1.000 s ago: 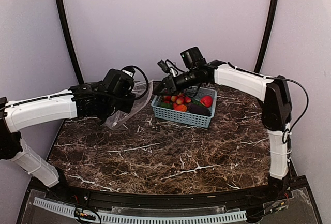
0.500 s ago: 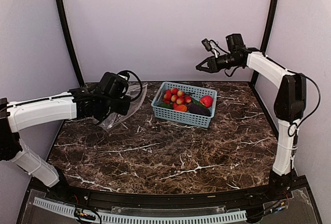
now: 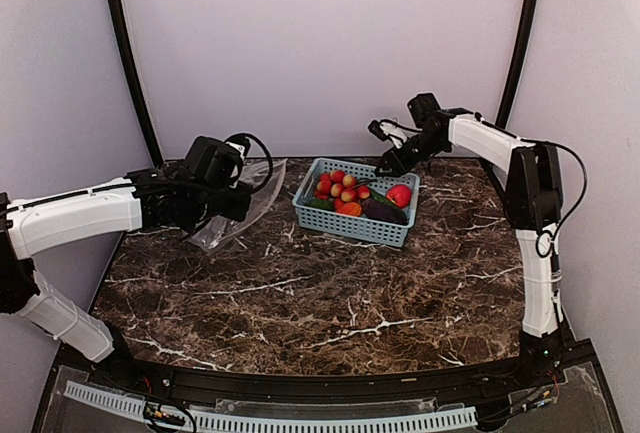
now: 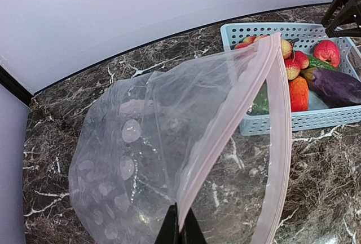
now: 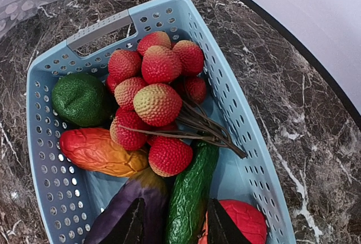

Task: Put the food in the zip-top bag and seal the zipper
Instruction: Pick up the fake fruit from the bin.

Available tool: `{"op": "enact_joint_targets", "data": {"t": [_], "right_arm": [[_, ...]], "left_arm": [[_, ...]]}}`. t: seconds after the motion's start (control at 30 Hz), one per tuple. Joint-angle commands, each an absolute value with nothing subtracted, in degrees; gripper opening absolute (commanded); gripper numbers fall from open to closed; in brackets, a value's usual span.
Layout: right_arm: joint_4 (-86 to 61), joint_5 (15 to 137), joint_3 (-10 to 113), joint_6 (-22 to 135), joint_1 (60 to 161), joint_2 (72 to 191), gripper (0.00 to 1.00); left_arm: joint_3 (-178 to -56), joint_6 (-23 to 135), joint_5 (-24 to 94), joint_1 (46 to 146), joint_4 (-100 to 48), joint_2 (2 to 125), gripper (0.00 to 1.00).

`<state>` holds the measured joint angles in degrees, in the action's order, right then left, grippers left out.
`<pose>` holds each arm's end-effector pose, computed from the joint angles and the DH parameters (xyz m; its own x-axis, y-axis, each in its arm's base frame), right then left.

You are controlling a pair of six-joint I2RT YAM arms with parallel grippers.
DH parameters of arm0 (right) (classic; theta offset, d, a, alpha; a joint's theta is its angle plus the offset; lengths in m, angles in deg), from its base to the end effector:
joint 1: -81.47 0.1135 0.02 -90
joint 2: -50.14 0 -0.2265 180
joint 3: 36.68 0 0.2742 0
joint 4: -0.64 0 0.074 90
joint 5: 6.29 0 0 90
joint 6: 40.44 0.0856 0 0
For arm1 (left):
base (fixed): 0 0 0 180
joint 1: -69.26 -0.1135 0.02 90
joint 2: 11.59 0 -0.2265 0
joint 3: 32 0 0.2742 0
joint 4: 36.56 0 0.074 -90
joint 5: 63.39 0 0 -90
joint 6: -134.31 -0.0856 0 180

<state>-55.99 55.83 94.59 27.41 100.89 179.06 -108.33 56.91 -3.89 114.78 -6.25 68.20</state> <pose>0.4805 0.2119 0.1795 -0.5013 -0.5301 -0.6839 -0.7994 0.5863 0.1315 0.2947 -0.2381 0.2377 -0.4497 0.1897 -0.8728 0.2265 0.9695 0.0940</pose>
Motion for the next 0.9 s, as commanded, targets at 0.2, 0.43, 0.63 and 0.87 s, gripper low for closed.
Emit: {"op": "enact_joint_targets", "data": {"t": [0.2,0.43,0.63,0.87], "right_arm": [[-55.3,65.4,100.0,15.4,104.5,184.0,0.28],[-50.4,70.3,97.9,8.5,105.2,185.8,0.23],[-47.1,72.6,96.4,3.1,106.7,186.4,0.27],[-44.8,74.5,96.3,-4.0,109.1,188.3,0.30]], "left_arm": [[-109.3,57.2,0.2,114.5,-5.3,69.0,0.01],[-108.7,57.6,0.7,114.5,-5.1,68.1,0.01],[-108.2,57.9,1.0,114.5,-5.4,68.1,0.01],[-108.1,58.2,1.8,114.5,-5.5,68.2,0.01]]}}
